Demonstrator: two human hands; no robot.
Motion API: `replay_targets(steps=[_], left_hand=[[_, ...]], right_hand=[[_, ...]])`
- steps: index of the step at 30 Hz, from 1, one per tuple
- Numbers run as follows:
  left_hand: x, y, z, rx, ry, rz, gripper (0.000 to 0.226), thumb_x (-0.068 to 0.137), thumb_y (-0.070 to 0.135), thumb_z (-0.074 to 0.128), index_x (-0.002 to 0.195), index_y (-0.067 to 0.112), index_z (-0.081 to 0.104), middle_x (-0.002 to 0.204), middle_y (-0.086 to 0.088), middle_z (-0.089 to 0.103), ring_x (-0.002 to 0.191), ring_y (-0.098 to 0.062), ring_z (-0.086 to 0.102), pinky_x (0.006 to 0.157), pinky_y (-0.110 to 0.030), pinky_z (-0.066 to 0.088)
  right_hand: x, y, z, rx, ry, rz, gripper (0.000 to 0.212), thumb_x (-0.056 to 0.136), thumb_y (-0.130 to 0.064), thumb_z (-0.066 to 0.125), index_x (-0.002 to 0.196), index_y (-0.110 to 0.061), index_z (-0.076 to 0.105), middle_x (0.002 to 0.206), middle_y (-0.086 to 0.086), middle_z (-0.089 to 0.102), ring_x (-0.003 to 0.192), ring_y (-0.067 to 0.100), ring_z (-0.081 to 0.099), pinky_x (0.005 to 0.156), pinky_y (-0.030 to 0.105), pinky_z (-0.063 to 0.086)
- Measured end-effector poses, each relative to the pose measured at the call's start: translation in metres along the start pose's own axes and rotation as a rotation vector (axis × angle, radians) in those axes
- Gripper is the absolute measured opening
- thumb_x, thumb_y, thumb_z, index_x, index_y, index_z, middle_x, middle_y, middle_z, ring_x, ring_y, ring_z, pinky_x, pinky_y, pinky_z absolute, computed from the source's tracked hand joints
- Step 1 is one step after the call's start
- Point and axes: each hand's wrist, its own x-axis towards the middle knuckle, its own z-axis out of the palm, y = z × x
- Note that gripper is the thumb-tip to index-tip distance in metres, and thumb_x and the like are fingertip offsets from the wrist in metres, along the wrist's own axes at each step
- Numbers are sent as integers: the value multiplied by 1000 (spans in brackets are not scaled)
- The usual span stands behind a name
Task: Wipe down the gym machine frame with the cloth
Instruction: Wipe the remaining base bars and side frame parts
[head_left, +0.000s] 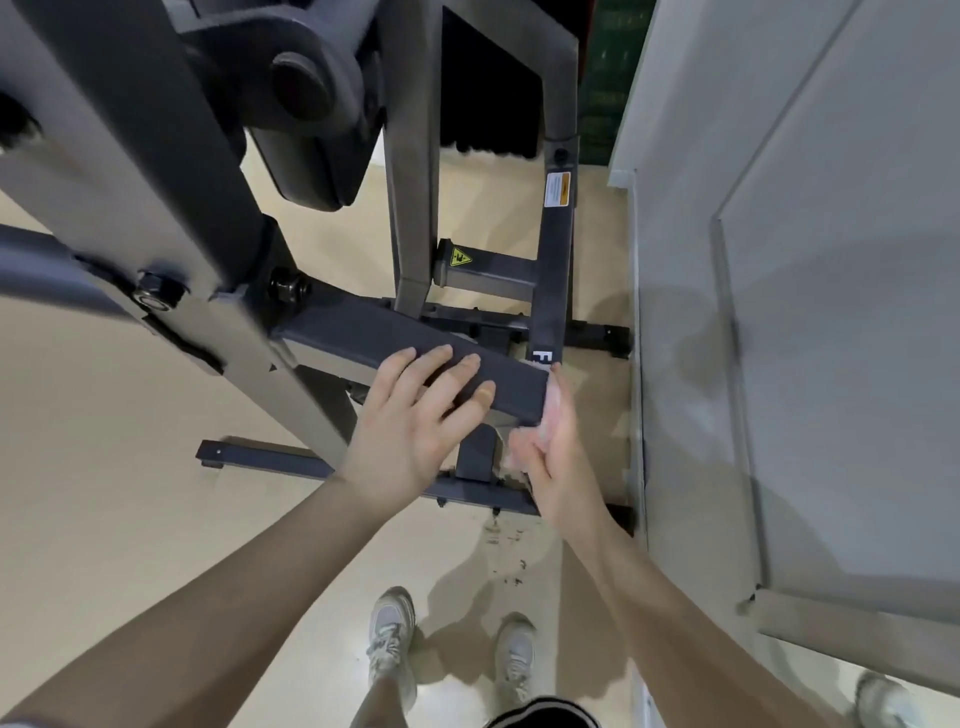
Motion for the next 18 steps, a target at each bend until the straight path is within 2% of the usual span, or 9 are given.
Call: replay_targets(steps=[2,4,7,9,12,14,15,16,18], left_hand=[[-1,-5,0,-24,1,11,38,78,-2,60,111,16,54,112,-10,68,110,-28,48,96,-41,33],[-1,-8,0,-37,-12,25,43,76,-4,62,113,17,54,114,-9,67,112,-27,48,96,-40,33],[-2,-10,3,-56,-9,17,41,76,-4,64,111,17,64,114,-9,68,112,-27,48,97,-39,31],[-3,-10,5,-48,-3,21,34,77,-1,67,105,16,72,112,-9,68,111,-26,49,97,-39,32],[-1,-10,4,-57,0,21,29,77,1,67,100,17,75,110,-8,69,109,-25,49,96,-38,33],[1,-10,3,-84,10,11,30,76,-1,67,99,17,74,110,-8,69,110,-25,49,96,-38,34],[2,-8,1,-101,14,-9,32,75,-3,67,100,16,74,111,-7,69,111,-25,49,97,-38,33],[2,-6,0,-135,25,-17,34,76,-4,66,102,16,73,115,-8,67,113,-25,47,100,-38,32],[-5,-4,-3,-253,62,-27,36,81,-3,58,111,15,66,128,-9,58,118,-27,43,105,-39,28]], right_hand=[[-2,8,-1,42,29,54,69,94,15,37,149,-17,11,146,16,34,111,25,56,94,40,50],[-4,13,-3,28,54,138,65,94,14,38,147,-16,15,146,16,35,122,32,49,99,46,47],[-2,6,1,-43,83,39,54,97,-11,42,146,-21,20,138,9,44,97,25,56,76,32,53],[4,-2,8,-46,123,-88,56,94,-18,43,146,-27,24,139,1,43,90,19,50,70,27,51],[2,2,16,-98,193,-76,62,88,-9,49,141,-34,31,134,-11,48,99,18,56,76,30,53],[1,11,17,-61,245,90,57,94,4,43,143,-24,30,99,8,57,78,21,55,70,27,45],[1,15,17,-48,266,153,53,95,11,36,140,-17,31,77,11,47,62,21,44,61,26,37],[1,18,17,-75,305,168,50,94,15,32,136,-12,34,70,6,40,56,17,34,57,26,32],[-4,12,26,-198,367,163,47,93,6,36,136,-13,36,82,3,49,63,11,47,58,23,41]])
